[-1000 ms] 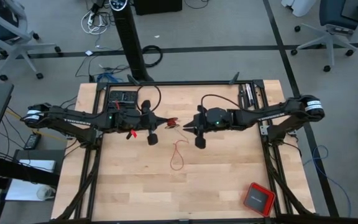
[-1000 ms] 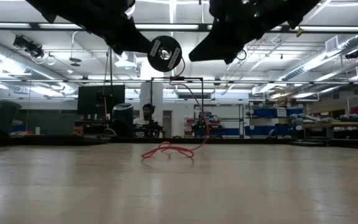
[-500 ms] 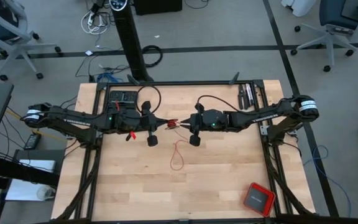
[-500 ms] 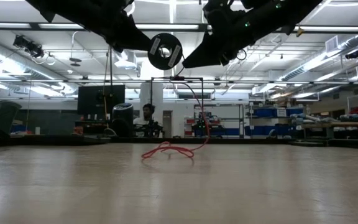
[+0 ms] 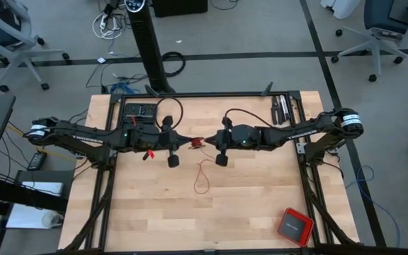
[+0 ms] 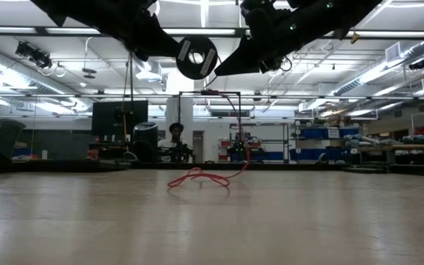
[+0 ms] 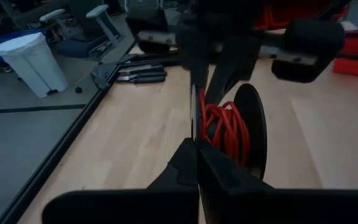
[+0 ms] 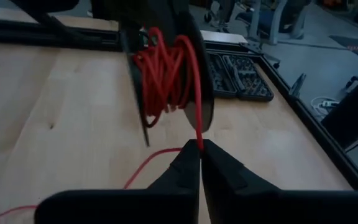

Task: Coil cords
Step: Uncoil the red wire from the spool

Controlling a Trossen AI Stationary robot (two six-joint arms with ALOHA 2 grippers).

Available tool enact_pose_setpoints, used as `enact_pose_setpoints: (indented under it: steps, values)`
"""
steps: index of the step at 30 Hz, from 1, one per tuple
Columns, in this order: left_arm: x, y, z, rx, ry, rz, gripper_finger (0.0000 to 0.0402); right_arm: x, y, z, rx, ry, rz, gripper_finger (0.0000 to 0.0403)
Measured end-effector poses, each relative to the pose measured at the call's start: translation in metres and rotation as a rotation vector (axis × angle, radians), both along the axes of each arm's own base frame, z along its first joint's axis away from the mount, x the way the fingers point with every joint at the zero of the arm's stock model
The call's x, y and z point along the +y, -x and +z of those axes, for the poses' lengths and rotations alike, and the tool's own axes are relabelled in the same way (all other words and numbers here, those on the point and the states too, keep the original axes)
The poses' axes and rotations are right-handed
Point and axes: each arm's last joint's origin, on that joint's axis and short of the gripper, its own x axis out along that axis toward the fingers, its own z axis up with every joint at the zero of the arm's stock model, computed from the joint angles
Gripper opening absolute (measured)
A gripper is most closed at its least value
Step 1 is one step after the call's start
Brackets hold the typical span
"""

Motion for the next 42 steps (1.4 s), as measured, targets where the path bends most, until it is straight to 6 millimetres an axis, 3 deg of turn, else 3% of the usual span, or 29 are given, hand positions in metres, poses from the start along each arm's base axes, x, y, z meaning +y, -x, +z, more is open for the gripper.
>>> enact_pose_setpoints:
  steps: [8, 14, 21, 32, 42]
  values:
    - [0.002, 0.001, -0.002, 0.021, -0.017, 0.063, 0.0, 0.005, 0.008, 0.01, 0.004, 0.046, -0.048, 0.0002]
    - [0.004, 0.002, -0.002, 0.017, -0.029, 0.137, 0.0, 0.024, 0.006, 0.025, -0.139, 0.061, 0.047, 0.0001]
    - [0.005, 0.001, 0.002, -0.033, -0.025, 0.192, 0.0, 0.032, -0.002, 0.027, -0.238, 0.024, 0.137, 0.0001]
    - [0.004, 0.0, 0.005, -0.073, 0.001, 0.201, 0.0, 0.032, -0.02, -0.003, -0.203, -0.043, 0.203, 0.0]
    - [-0.001, 0.0, 0.006, -0.087, -0.008, 0.186, 0.0, 0.032, -0.049, -0.028, -0.102, -0.088, 0.225, 0.0]
